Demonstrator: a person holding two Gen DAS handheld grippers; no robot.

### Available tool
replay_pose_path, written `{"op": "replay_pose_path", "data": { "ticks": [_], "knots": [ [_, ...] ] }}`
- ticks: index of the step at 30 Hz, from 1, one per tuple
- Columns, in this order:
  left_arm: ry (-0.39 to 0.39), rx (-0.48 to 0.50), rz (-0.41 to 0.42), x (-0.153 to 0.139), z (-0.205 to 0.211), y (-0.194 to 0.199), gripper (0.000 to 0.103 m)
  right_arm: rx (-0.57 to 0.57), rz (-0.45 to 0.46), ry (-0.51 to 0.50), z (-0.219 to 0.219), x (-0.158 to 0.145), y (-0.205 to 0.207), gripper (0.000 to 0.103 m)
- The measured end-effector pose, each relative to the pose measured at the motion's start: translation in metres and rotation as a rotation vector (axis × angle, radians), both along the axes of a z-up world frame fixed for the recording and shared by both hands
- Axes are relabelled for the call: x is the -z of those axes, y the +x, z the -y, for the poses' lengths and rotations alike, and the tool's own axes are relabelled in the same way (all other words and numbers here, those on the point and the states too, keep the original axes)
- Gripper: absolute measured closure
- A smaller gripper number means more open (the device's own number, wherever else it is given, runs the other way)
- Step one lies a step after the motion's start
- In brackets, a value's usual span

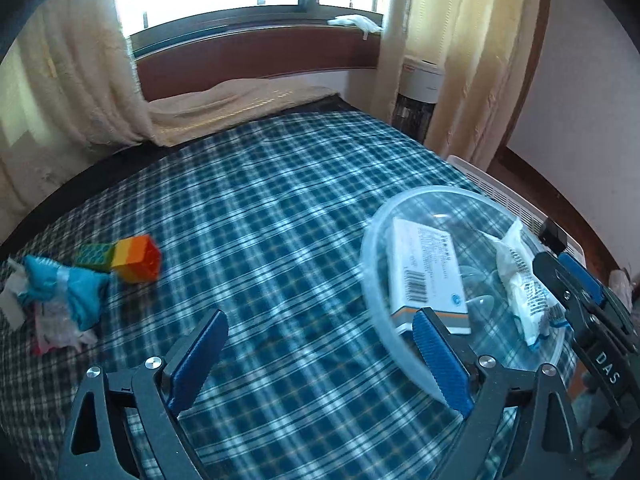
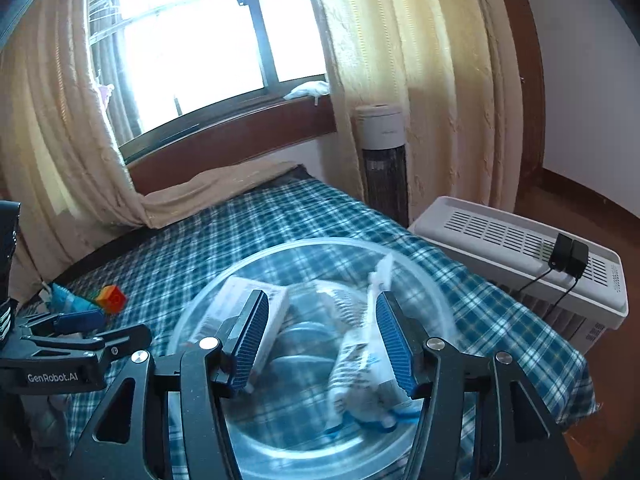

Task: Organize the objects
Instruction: 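Release the pill bag and medicine box into the clear bowl, then move both grippers back toward the remaining items on the bed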

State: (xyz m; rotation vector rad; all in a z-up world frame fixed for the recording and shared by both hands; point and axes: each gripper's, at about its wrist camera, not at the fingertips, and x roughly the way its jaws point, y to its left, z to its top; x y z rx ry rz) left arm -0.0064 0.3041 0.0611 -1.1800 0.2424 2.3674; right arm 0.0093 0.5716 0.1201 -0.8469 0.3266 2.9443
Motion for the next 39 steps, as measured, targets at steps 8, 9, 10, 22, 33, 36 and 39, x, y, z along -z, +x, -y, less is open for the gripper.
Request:
{"op": "replay_pose_path", "data": {
  "ticks": [8,9,10,22,33,36,39],
  "knots": [
    [-0.001,-0.066,-0.014,-0.001,0.037,-0.002,0.006,-0.018,0.002,-0.063,0.015,0.001,0.007,0.039],
    [-0.002,-0.073,-0.017,-0.001,0.042,-0.002,0.006,-0.023,0.006,-0.07,0.017,0.002,0.007,0.039],
    [-0.002,-0.081,-0.019,-0.002,0.047,-0.002,0.006,-0.03,0.01,-0.075,0.021,0.003,0.006,0.038],
    [0.009,-0.217,-0.022,0.0,0.121,-0.009,0.006,-0.174,0.045,-0.088,0.088,0.009,0.001,0.038],
    [0.006,-0.375,-0.002,0.012,0.194,-0.026,0.006,-0.285,0.089,-0.073,0.137,0.015,-0.001,0.038],
    [0.01,-0.408,0.005,0.014,0.211,-0.029,0.006,-0.312,0.107,-0.074,0.147,0.017,-0.004,0.038],
    [0.011,-0.432,0.007,0.015,0.223,-0.032,0.006,-0.342,0.126,-0.065,0.16,0.02,-0.006,0.038]
  ]
}}
